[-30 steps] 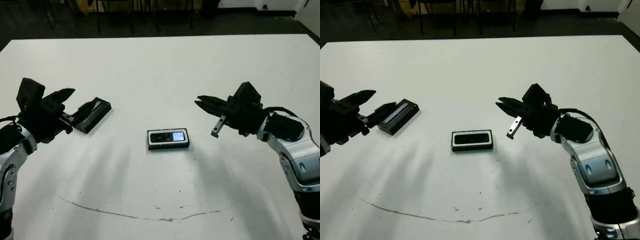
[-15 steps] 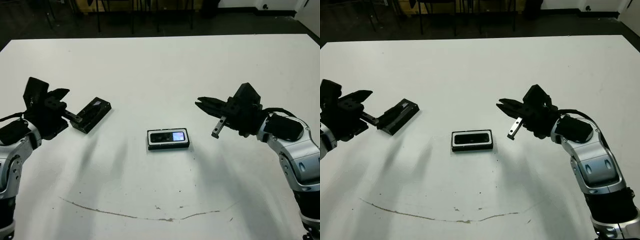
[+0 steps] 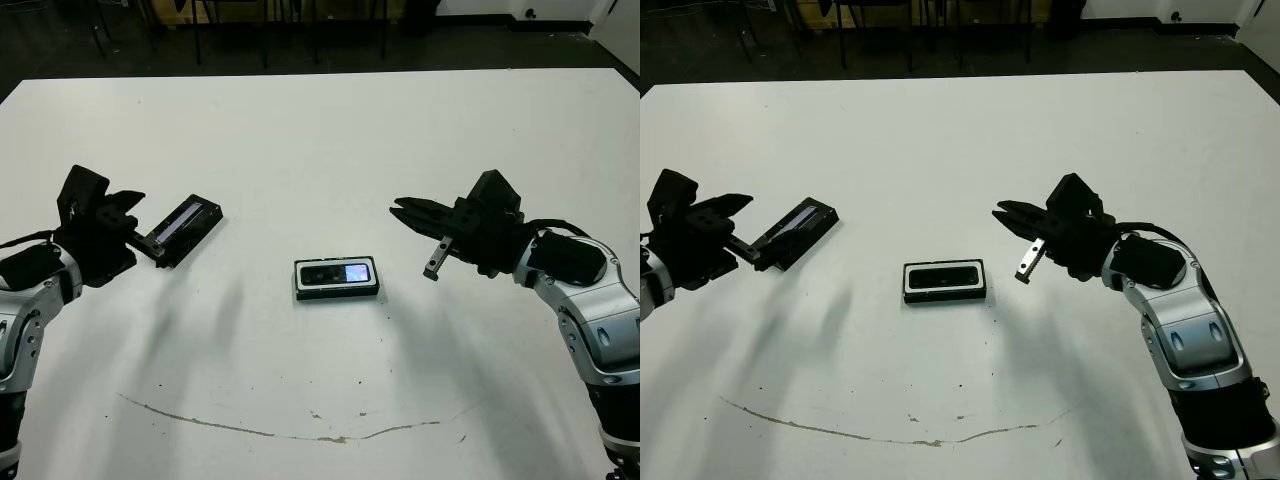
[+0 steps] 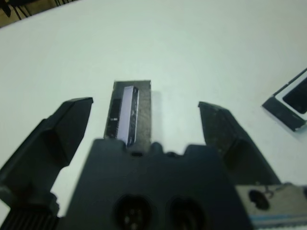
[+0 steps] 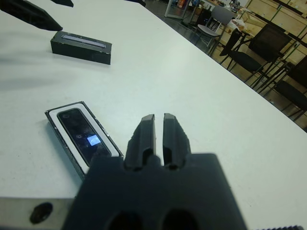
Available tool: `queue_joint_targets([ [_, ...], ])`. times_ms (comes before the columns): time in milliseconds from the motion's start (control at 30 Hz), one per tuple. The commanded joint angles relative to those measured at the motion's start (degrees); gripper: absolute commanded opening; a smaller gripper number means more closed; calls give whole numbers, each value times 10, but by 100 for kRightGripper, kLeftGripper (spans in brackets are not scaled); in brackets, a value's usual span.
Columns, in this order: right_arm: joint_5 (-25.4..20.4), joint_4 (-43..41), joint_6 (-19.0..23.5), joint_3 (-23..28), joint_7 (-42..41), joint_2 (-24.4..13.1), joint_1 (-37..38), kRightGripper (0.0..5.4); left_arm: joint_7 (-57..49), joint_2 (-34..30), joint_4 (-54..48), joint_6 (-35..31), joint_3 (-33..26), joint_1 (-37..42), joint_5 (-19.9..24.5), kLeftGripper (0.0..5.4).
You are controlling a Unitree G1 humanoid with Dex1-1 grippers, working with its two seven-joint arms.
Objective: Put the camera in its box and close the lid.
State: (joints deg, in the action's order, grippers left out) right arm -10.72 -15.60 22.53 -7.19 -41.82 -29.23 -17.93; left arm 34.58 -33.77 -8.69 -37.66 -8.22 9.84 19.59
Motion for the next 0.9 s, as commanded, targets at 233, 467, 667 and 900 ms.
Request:
queue_joint_targets([
  [233,1,0,-3,0,-8,-13,6,0,-42,-3,40,9,22,-13,-49,538],
  [467,3,-8,7,0,-7,-20,7,0,-37,4,48,23,29,-23,-62,538],
  [667,0,-11,6,1,-6,-20,10,0,-17,7,52,13,29,-23,-44,538],
  [900,2,-15,5,3,-4,-21,14,0,-12,19,67,1,24,-20,-24,538],
])
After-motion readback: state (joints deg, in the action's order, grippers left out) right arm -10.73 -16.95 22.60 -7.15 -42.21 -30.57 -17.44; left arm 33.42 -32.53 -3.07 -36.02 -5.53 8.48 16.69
